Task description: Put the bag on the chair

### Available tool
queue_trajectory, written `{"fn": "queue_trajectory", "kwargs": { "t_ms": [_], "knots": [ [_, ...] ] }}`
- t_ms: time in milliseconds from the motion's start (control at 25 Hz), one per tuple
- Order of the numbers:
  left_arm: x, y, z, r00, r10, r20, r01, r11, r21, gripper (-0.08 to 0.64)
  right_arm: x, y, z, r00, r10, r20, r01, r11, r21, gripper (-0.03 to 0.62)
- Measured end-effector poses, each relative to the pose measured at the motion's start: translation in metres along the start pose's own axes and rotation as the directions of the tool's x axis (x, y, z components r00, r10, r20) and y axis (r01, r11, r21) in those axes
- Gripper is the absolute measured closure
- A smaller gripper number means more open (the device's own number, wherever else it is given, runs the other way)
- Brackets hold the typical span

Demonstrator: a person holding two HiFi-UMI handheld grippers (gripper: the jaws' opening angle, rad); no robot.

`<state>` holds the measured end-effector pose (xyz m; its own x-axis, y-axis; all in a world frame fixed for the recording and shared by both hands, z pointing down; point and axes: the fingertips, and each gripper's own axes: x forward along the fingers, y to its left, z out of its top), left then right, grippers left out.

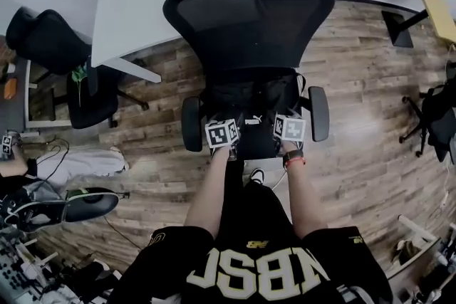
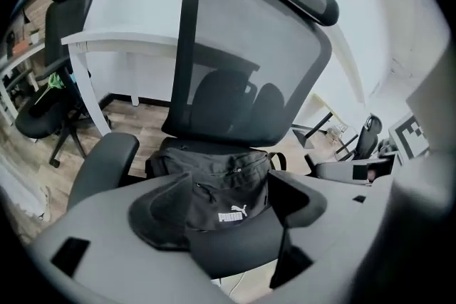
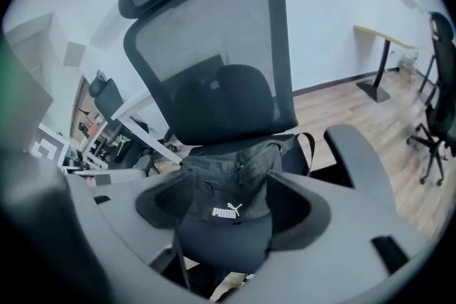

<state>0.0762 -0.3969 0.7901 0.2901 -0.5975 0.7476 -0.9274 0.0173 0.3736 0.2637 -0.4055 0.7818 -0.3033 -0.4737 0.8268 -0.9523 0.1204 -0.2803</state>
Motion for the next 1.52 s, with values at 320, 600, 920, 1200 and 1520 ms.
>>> {"fn": "queue_trajectory", "kwargs": {
  "t_ms": [320,600,920,1200,1520],
  "knots": [
    [-0.090,-0.038,0.039,0.979,-0.020,0.205,0.003,0.996,0.085,0.251,-0.077,0.031,0.023,0.983,0.039,0.182,-0.016,0.991,-0.129,0.322],
    [-0.166,-0.085,0.086,0.912,-0.083,0.401,-0.002,0.978,0.208,0.355,-0.154,0.066,0.064,0.930,0.122,0.345,-0.052,0.977,-0.207,0.375],
    [-0.250,-0.129,0.106,0.803,-0.148,0.577,-0.051,0.948,0.314,0.470,-0.250,0.102,0.089,0.836,0.180,0.518,-0.021,0.954,-0.298,0.454],
    [-0.304,-0.156,0.117,0.716,-0.198,0.670,-0.088,0.926,0.368,0.511,-0.296,0.112,0.091,0.753,0.211,0.623,-0.007,0.950,-0.313,0.533],
    [-0.338,-0.175,0.117,0.680,-0.245,0.691,-0.086,0.910,0.407,0.546,-0.314,0.115,0.077,0.747,0.230,0.624,0.003,0.937,-0.350,0.584]
  ]
}}
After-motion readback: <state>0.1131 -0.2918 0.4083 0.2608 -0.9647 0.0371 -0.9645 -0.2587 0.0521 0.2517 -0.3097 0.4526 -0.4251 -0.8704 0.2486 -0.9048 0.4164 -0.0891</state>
